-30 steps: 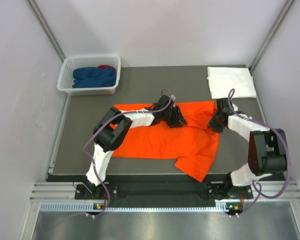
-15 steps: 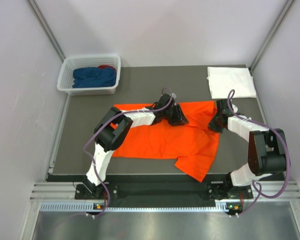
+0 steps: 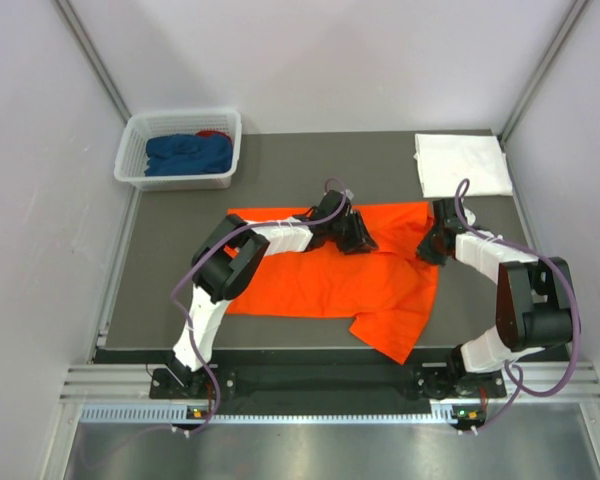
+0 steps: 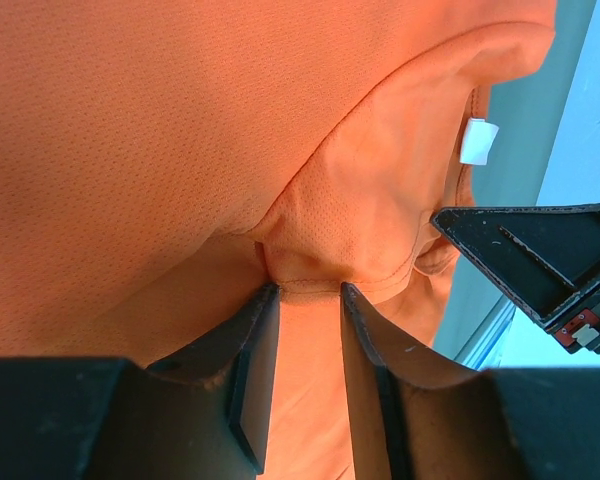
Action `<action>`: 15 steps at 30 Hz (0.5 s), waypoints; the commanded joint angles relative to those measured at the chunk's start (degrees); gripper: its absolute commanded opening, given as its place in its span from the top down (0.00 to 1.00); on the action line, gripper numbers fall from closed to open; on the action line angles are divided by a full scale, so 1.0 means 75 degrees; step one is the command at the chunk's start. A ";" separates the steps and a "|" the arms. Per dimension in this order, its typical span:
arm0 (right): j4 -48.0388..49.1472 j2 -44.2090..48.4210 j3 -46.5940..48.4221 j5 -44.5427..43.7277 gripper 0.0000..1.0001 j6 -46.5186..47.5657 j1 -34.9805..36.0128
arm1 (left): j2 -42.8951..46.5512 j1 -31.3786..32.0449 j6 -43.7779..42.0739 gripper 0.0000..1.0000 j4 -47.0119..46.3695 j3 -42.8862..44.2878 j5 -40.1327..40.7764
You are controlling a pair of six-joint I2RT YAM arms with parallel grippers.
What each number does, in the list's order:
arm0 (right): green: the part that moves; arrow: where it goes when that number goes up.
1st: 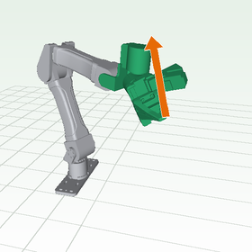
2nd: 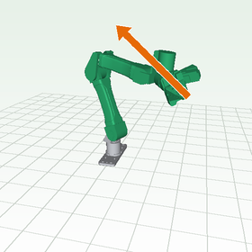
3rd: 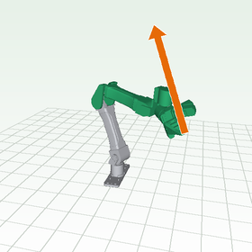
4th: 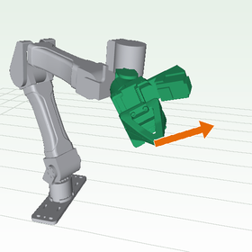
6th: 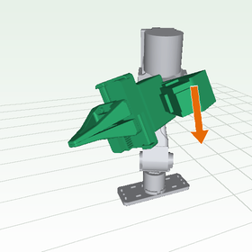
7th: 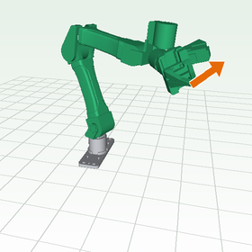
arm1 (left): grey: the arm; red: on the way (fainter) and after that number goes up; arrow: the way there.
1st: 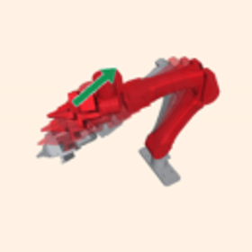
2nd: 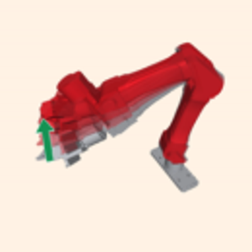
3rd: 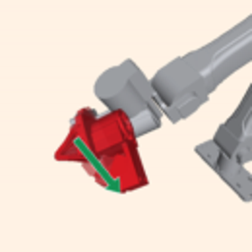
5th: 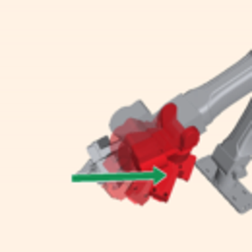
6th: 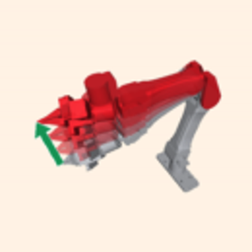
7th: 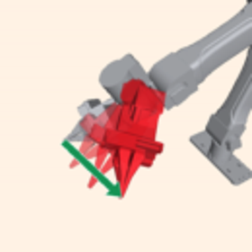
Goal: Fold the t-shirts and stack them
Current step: Fold the tshirt
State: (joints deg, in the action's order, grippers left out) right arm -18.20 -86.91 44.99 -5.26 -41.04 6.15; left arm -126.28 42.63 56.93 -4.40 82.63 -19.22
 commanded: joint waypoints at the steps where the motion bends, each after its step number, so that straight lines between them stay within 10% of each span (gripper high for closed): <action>1: 0.0270 0.0022 0.0048 0.0021 0.83 -0.0001 0.0000 | -0.0003 0.0058 0.0062 0.63 -0.0186 0.0139 0.0172; 15: 0.0340 -0.0013 -0.0034 0.0045 0.84 -0.0001 0.0000 | 0.0384 0.0046 -0.0266 0.59 -0.0268 -0.0354 0.0477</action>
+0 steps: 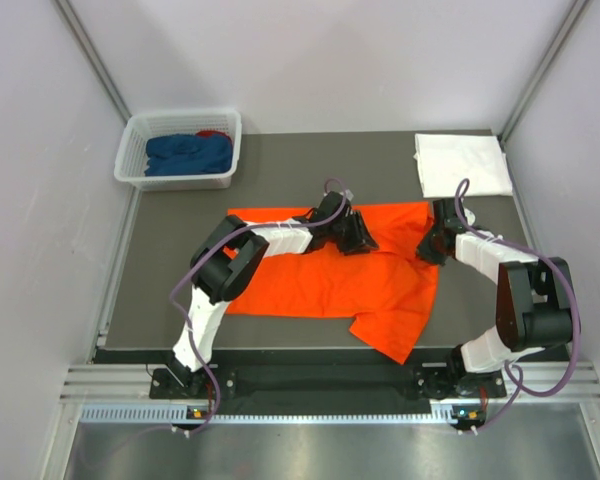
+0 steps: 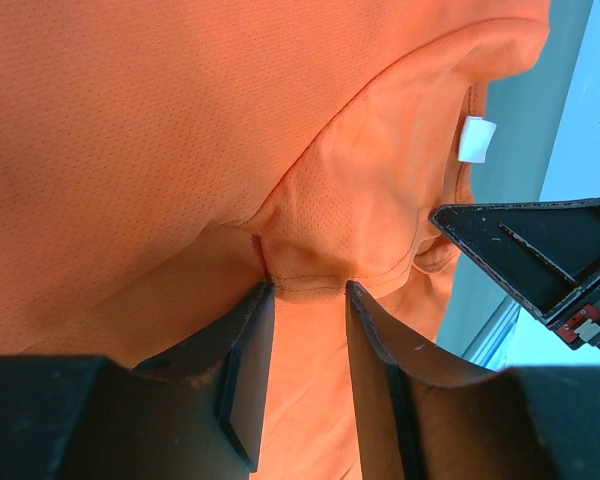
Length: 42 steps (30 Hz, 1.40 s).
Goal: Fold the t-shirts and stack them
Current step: Fold the tshirt
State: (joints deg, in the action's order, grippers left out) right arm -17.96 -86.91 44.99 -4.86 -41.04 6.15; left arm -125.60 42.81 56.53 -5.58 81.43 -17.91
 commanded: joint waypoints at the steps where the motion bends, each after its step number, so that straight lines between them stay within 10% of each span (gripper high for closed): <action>1: 0.0285 -0.0048 -0.0023 -0.0008 0.84 -0.0001 0.0000 | 0.0282 0.0034 -0.0214 0.60 -0.0111 -0.0158 0.0267; 14: 0.0285 -0.0072 0.0024 -0.0090 0.92 0.0069 -0.0012 | -0.0034 0.0035 -0.0260 0.66 0.0252 0.0276 0.0232; 22: 0.0285 0.0092 0.0048 -0.0067 1.00 0.0116 -0.0047 | -0.0116 0.0035 -0.0190 1.00 0.0334 0.0522 0.0115; 42: -0.0102 0.0807 0.0247 -0.0254 1.00 0.0690 -0.0352 | 0.0505 0.0023 -0.0413 1.00 0.1366 0.0651 0.0478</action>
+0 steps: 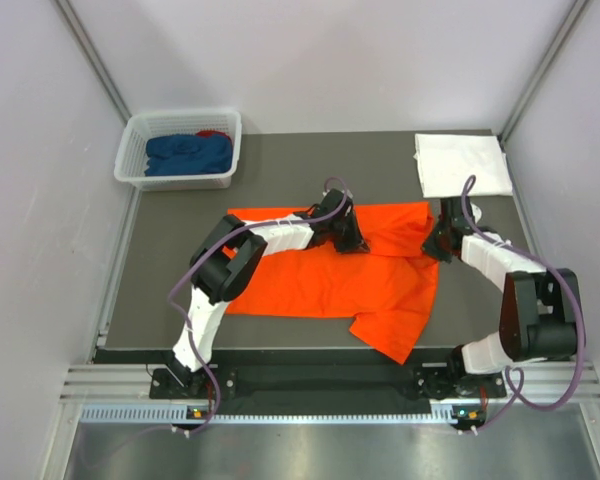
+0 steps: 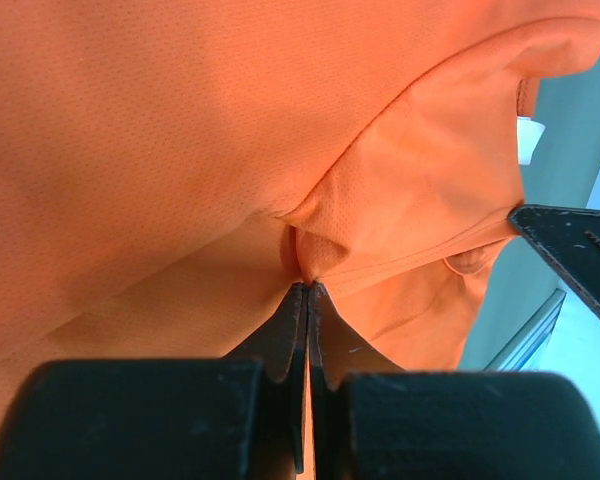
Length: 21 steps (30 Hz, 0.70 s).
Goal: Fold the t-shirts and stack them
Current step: Fold the tshirt
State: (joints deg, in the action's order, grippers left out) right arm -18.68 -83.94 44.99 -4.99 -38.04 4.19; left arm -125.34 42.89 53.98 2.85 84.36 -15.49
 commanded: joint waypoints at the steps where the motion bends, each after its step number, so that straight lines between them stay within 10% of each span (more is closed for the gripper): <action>1: 0.0006 0.0446 0.0247 -0.0248 1.00 0.0361 -0.0101 | 0.0470 0.0023 -0.0049 1.00 0.0218 0.0283 0.0143; 21: -0.0403 0.0821 0.0493 -0.0271 1.00 0.0666 -0.0300 | 0.0294 -0.0047 -0.0293 1.00 0.1645 0.1431 -0.0057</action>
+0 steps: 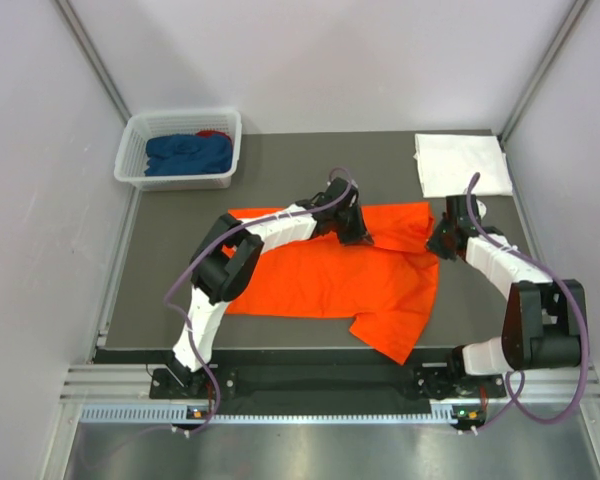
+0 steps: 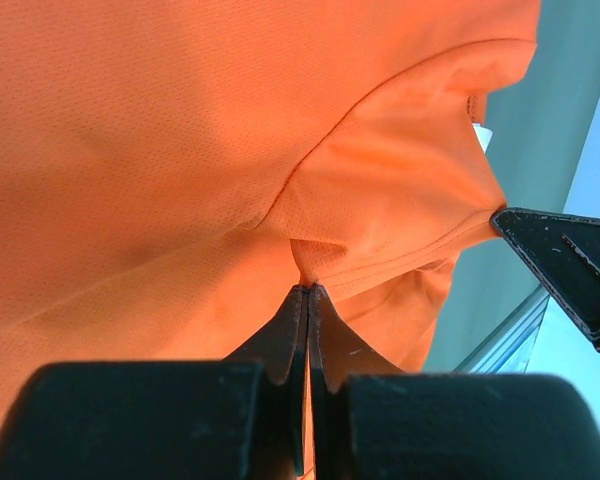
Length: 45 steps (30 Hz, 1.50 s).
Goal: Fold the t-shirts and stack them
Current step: Fold the tshirt
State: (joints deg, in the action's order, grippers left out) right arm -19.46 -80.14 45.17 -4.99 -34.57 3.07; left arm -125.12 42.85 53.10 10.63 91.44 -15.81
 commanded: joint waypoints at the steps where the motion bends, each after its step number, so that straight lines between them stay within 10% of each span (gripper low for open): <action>1: -0.0299 0.0314 0.0470 -0.0295 1.00 0.0226 -0.0152 | 0.0242 -0.0042 -0.0224 1.00 0.0702 0.0557 -0.0001; 12: -0.0264 0.0080 0.0107 -0.0248 1.00 0.0507 -0.0140 | 0.0078 -0.0018 -0.0260 1.00 0.0855 0.0172 -0.0434; 25: -0.0979 0.0103 0.0458 -0.0272 0.78 0.0554 -0.0140 | 0.0756 -0.0147 -0.1454 0.63 0.3173 0.0559 0.0631; 45: 0.0603 -0.0190 0.0271 0.1943 0.76 0.1034 0.0258 | 0.4120 -0.4166 -0.2744 0.60 0.2766 -0.3836 0.1990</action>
State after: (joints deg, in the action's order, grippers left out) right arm -18.41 -80.60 47.00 7.55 -27.99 4.08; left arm -96.16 12.62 33.87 33.23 63.79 -0.97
